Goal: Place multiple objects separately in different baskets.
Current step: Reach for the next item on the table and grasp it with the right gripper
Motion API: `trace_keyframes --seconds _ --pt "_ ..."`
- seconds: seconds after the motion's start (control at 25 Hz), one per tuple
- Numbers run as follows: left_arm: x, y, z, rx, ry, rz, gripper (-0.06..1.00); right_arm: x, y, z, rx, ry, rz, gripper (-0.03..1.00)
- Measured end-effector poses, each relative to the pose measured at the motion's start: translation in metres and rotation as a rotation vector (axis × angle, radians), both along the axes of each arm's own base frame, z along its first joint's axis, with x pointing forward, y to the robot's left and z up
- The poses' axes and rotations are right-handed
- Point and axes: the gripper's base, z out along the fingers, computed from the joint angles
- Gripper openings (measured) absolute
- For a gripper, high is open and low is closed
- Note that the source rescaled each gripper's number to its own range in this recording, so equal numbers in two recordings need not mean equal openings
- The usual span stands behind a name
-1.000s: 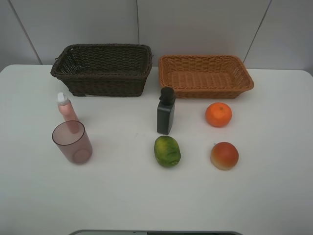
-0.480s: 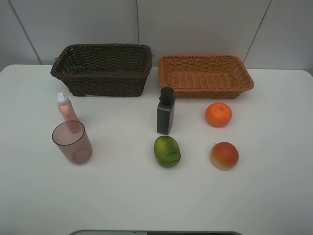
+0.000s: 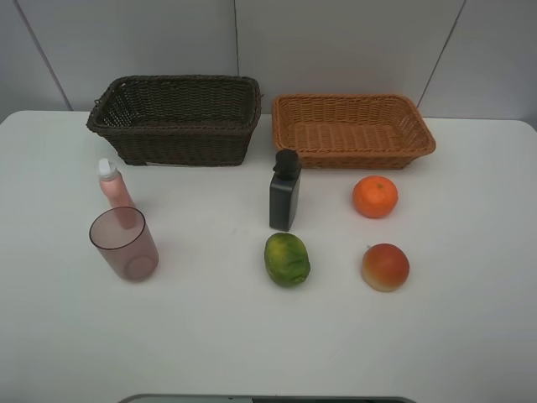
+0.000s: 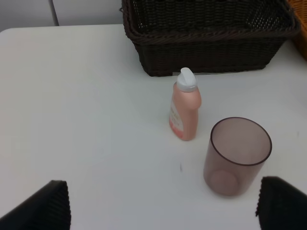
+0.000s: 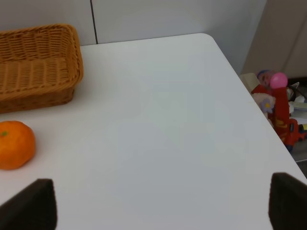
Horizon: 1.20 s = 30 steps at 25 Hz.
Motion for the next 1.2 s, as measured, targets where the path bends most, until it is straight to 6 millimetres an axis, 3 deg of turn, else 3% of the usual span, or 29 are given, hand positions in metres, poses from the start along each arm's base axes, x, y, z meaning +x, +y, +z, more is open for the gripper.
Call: trace_keyframes --seconds 0.8,0.96,1.2 --pt "0.0 0.0 0.0 0.0 0.0 0.0 0.99 0.001 0.0 0.0 0.001 0.008 0.002 0.87" --pt "0.0 0.0 0.0 0.0 0.0 0.0 0.99 0.02 -0.002 0.003 0.014 0.118 0.002 0.87" --pt "0.0 0.0 0.0 0.0 0.0 0.0 0.99 0.07 -0.006 0.022 0.058 0.329 0.012 0.87"
